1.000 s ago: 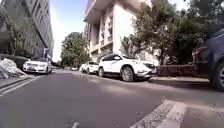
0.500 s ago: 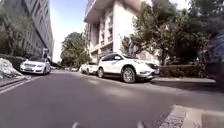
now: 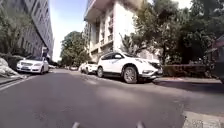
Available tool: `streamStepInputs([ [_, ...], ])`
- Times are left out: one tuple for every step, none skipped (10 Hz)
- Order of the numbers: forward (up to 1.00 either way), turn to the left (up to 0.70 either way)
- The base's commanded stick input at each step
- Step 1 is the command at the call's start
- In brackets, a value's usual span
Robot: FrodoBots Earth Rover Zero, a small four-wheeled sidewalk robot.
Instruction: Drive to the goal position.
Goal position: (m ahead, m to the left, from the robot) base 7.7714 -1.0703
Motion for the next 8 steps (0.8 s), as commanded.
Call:
streamStepInputs([
  [0.7, 0.02],
  [0.7, 0.14],
  [0.7, 0.14],
  [0.7, 0.14],
  [0.7, 0.14],
  [0.7, 0.14],
  [0.7, 0.0],
  [0.7, 0.0],
])
